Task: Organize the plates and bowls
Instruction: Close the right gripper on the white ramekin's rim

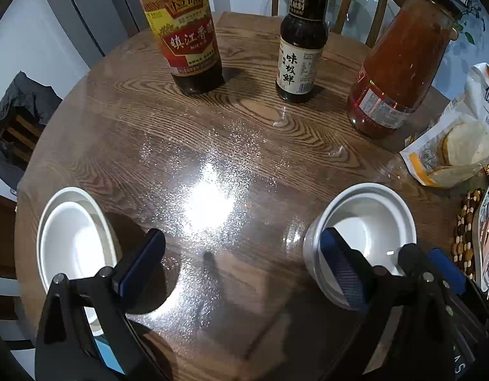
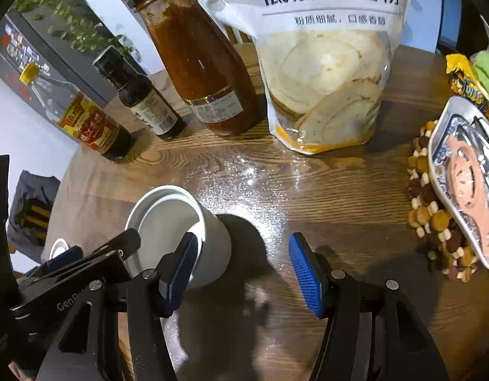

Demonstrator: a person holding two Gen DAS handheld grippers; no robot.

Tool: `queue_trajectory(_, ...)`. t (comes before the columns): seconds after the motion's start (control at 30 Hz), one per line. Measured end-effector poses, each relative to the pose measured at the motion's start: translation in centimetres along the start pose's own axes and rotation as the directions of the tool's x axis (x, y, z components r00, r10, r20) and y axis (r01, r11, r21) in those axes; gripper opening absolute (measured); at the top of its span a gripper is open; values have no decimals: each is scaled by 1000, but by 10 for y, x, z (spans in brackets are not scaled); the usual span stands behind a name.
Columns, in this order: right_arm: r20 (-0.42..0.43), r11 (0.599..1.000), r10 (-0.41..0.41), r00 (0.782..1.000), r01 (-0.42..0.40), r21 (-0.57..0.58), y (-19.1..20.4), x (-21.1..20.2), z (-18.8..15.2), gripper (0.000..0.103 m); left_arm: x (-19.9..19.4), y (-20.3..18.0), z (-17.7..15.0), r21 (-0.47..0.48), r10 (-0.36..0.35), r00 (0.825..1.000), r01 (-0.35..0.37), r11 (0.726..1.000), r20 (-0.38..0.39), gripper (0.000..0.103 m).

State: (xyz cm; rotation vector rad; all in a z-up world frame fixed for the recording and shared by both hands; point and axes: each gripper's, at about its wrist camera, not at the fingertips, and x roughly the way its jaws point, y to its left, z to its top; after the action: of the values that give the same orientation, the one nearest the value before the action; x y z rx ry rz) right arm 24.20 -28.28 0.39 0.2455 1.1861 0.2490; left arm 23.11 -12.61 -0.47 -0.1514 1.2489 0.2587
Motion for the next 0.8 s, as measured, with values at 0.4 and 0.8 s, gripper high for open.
queue_trajectory(0.4, -3, 1000, 8, 1000, -8, 7, 0, 8, -2, 61, 21, 3, 2, -40, -89, 994, 87, 995, -58, 93)
queue_trajectory(0.8, -14, 999, 49, 999, -50, -22, 10, 14, -1, 36, 29, -5, 4, -24, -176, 981, 174, 984, -87, 57)
